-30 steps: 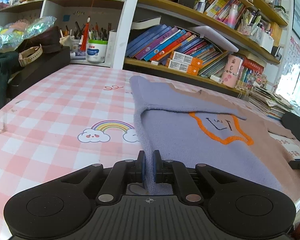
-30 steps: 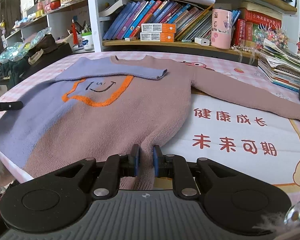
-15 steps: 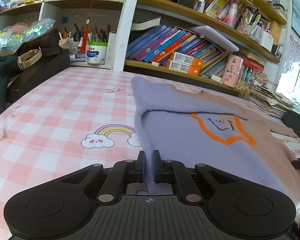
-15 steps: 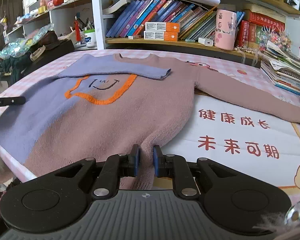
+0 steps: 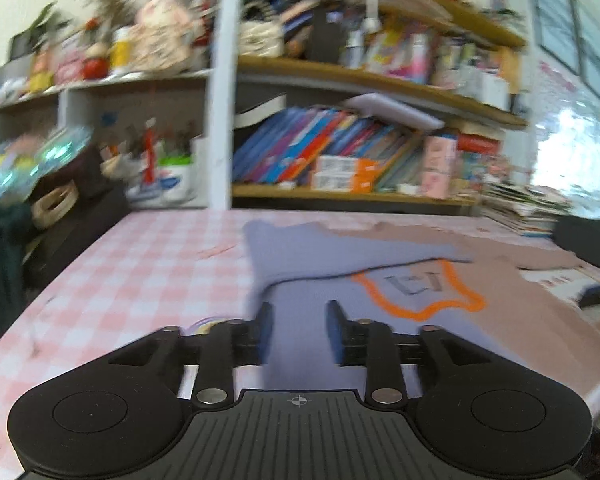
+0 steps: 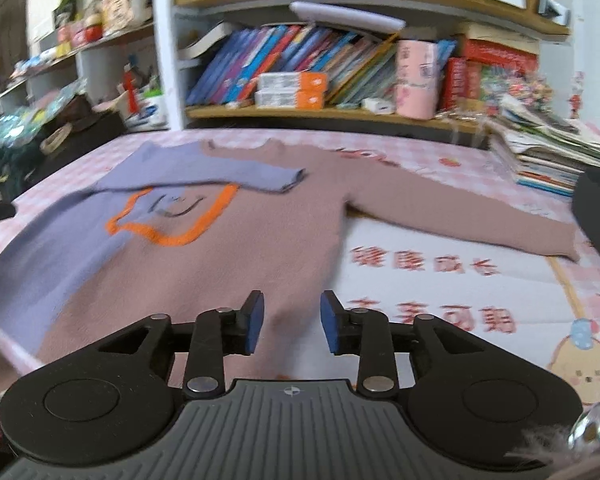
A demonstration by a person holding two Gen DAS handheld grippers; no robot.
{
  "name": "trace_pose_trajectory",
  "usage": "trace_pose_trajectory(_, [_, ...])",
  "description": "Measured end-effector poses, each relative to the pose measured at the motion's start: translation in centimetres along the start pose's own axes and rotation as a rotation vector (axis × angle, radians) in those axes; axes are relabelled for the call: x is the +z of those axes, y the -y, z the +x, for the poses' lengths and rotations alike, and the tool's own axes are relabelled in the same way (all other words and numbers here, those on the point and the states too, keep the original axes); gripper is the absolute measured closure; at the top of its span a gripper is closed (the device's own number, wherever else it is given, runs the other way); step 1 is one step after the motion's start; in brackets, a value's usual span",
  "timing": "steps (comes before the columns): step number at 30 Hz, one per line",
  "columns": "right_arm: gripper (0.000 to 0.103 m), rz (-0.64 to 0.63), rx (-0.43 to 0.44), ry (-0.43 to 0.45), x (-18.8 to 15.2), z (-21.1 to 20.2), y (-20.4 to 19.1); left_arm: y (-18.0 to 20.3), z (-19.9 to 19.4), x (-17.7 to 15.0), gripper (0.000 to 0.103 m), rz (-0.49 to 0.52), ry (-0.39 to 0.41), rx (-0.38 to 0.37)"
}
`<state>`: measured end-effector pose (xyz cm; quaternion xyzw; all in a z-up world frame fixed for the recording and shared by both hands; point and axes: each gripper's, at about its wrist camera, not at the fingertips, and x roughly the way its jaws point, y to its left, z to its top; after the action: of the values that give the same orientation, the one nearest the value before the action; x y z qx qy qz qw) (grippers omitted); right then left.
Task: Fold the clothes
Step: 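Move the right gripper to the pink sleeve cuff and grasp it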
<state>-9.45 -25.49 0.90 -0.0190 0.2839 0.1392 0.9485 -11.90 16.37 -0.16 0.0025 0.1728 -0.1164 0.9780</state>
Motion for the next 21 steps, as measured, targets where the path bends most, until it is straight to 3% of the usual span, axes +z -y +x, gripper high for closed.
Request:
trace_pose_trajectory(1, [0.068,0.011,-0.019,0.004,0.1,-0.1,0.7,0.5,0.2,0.0,0.052,0.016,0.0,-0.019])
trace_pose_trajectory(5, [0.06,0.051,-0.131,0.003,1.1,0.2,4.5,2.0,1.2,-0.2,0.049,0.038,-0.028,-0.077])
trace_pose_trajectory(10, [0.049,0.096,-0.276,-0.026,2.8,1.6,10.9,3.0,2.2,-0.7,0.025,0.064,-0.04,-0.114])
trace_pose_trajectory(13, [0.047,0.194,-0.346,-0.064,4.0,2.9,15.5,3.5,2.6,-0.9,0.011,0.076,-0.035,-0.127])
trace_pose_trajectory(21, [0.047,0.465,-0.484,-0.124,5.7,6.4,24.4,3.9,3.2,-1.6,0.003,0.096,-0.029,-0.166])
